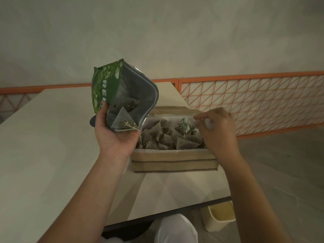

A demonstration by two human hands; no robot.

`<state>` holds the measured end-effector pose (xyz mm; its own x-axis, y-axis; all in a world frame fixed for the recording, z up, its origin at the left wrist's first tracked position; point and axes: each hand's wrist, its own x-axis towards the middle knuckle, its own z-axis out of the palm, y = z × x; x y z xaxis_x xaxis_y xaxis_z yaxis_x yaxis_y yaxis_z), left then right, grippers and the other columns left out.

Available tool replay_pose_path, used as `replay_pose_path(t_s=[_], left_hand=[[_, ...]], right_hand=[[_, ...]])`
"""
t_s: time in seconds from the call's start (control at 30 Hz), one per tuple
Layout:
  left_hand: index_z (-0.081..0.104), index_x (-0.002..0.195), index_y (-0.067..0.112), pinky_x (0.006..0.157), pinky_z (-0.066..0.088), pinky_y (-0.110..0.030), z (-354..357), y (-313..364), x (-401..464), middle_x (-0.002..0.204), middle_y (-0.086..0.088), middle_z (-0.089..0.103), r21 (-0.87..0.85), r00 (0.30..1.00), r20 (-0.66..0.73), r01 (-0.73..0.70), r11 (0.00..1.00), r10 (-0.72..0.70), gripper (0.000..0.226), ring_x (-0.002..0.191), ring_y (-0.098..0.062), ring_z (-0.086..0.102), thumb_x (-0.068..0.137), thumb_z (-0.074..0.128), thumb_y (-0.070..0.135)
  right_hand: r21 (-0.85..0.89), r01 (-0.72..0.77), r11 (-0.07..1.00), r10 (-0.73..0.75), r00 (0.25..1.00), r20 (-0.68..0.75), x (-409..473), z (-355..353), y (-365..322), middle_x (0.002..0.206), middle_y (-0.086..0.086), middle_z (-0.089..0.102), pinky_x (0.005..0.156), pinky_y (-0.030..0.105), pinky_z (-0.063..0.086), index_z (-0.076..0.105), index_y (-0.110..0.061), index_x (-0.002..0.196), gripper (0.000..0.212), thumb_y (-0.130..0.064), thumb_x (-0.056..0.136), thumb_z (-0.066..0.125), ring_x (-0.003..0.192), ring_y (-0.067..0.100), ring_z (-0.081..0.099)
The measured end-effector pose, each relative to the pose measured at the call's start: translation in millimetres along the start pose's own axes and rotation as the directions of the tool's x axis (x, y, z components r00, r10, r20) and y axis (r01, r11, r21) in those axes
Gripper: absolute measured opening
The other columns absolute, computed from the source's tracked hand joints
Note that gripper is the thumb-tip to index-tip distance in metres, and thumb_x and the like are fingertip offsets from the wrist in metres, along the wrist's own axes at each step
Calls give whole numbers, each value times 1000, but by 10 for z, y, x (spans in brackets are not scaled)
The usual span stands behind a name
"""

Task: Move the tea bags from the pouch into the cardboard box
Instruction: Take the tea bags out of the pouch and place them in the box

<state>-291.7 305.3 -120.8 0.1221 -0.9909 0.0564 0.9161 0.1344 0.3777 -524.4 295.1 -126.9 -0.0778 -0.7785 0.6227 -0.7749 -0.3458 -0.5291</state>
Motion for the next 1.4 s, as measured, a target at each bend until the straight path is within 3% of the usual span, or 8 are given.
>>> replay_pose_path(t_s=[0.13,0.23,0.37,0.5,0.7,0.97,1.23,1.4], left_hand=[[58,144,18,108,49,-49,-1,-14,9,143,-14,61,16,1000,-10,-5,1000,5,51,131,-39,58,100,51,43],[58,144,18,111,46,-50,-8,-19,18,144,-15,60,21,1000,-15,-11,1000,11,52,131,-40,58,99,52,43],[59,143,17,111,46,-50,-18,-23,20,143,-15,60,24,1000,-16,-10,1000,11,52,131,-40,58,99,53,43],[59,143,17,112,45,-51,-35,-22,30,143,-16,60,17,1000,-20,-7,1000,7,53,131,-41,58,98,54,44],[57,145,17,113,44,-51,-38,-16,45,146,-16,58,21,1000,2,-11,1000,11,53,133,-40,56,99,52,43],[58,144,18,113,44,-50,-28,-9,23,143,-15,60,14,1000,-5,-3,1000,3,51,132,-40,57,100,51,43],[60,141,18,114,43,-51,-33,-3,26,142,-17,61,2,1000,-18,5,1000,-5,49,131,-41,57,99,53,42],[60,142,18,113,44,-51,-25,-9,31,142,-16,61,-3,1000,-16,5,1000,-5,51,131,-41,57,98,54,42]], right_hand=[[6,-128,992,123,966,226,-7,87,-129,88,-10,66,85,45,50,69,-26,97,31,-51,79,71,91,16,60],[-40,-206,978,209,934,291,8,112,-134,84,-10,67,89,42,50,68,-24,95,19,-38,83,72,88,14,62],[213,-297,931,228,928,296,67,50,-229,76,6,67,62,30,48,69,-13,82,20,-29,92,61,66,16,59],[446,-388,807,232,902,365,127,-33,-298,79,12,70,73,40,55,71,-12,83,14,-22,90,63,73,26,65],[247,-392,886,205,810,550,120,63,-206,72,0,62,47,17,41,67,-30,108,29,-11,95,49,55,10,51],[265,-304,915,188,903,386,100,152,-175,78,-13,65,62,12,38,69,-23,90,10,-33,88,69,70,-3,57],[388,-392,834,218,881,421,195,35,-87,101,-3,71,67,17,52,53,-21,131,49,1,88,63,89,9,67],[206,-283,937,212,927,308,189,8,-38,119,-6,55,71,16,46,53,-22,130,43,-11,90,64,98,11,56]])
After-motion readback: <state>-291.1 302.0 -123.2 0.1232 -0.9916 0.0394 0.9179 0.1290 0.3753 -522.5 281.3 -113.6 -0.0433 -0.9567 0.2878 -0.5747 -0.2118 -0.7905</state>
